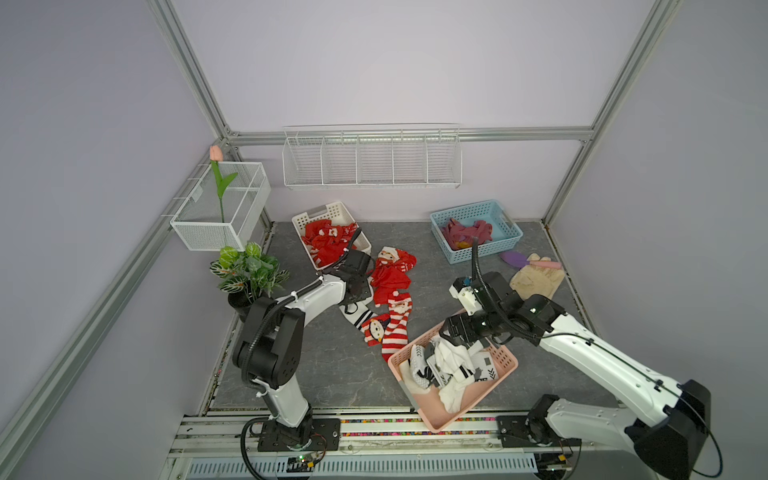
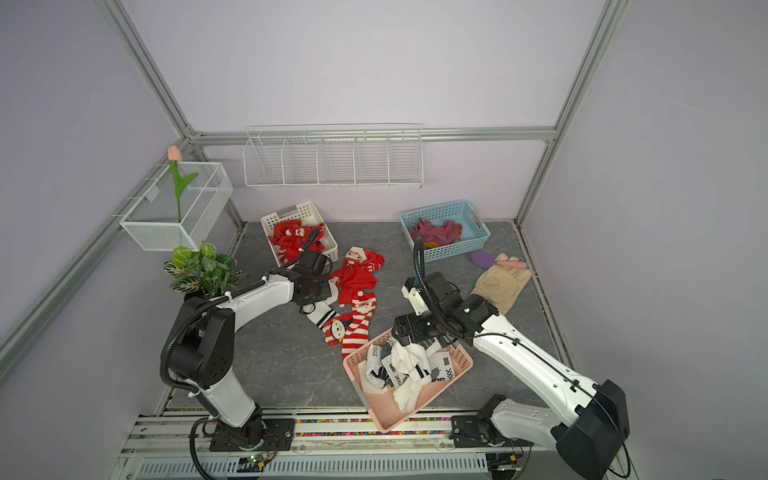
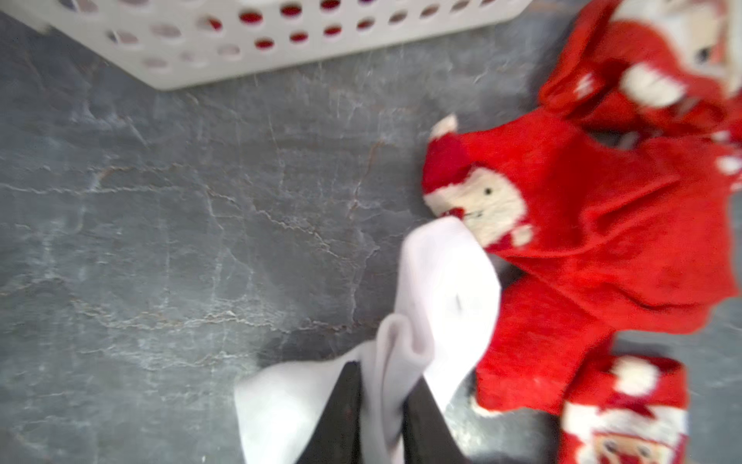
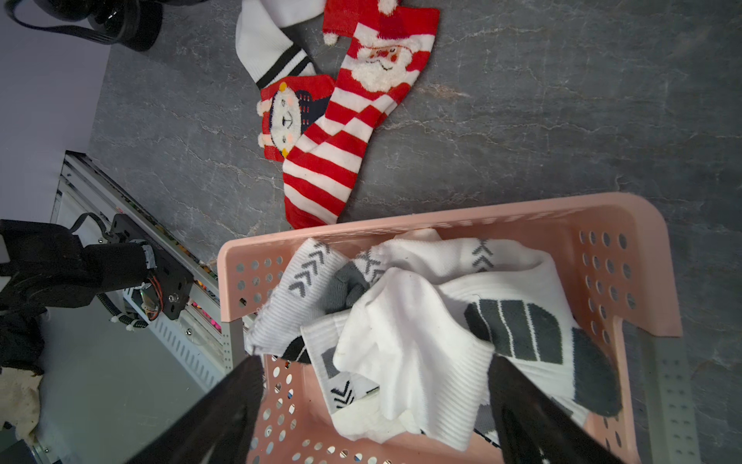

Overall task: Sort the socks into the basket by color
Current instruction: Pick up the sock from the center of the board.

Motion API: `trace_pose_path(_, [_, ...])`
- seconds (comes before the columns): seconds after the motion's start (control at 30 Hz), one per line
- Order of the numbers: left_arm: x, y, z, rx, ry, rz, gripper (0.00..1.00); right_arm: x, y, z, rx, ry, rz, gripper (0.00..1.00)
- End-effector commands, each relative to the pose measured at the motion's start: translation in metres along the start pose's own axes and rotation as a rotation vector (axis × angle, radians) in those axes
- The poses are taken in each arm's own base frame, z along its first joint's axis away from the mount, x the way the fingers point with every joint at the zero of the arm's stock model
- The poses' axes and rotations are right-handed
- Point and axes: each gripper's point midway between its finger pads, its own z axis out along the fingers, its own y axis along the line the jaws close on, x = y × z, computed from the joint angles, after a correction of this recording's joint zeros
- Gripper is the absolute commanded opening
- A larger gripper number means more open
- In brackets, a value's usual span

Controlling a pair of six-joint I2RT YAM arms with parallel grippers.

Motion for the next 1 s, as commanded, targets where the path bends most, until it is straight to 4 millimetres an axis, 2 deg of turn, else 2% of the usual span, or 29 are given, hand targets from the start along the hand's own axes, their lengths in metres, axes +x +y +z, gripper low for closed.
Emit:
trace_pose_path(0.0, [-0.017,-0.005,-0.026,0.034,-0.059,0.008,0.0,-0.006,0.007,-0.002,-0.037,-0.027,-0.017,0.91])
trace_pose_path(0.3, [-0.025,-0.014,-0.061,0.138,-0.109,-0.039,0.0,-0.015,0.015,0.005,-0.08,-0.034,-0.022,0.93])
trace_pose_path(0.5, [-0.027,-0.023,-0.082,0.219,-0.13,-0.074,0.0,-0.03,0.028,0.014,-0.146,-0.049,-0.025,0.93])
trace_pose_path(0.63, [-0.029,-0.028,-0.097,0.264,-0.142,-0.092,0.0,-0.049,0.044,0.024,-0.222,-0.07,-0.039,0.93])
trace_pose_path(0.97, [-0.027,-0.042,-0.125,0.351,-0.142,-0.115,0.0,-0.112,0.084,0.063,-0.337,-0.156,-0.159,0.89])
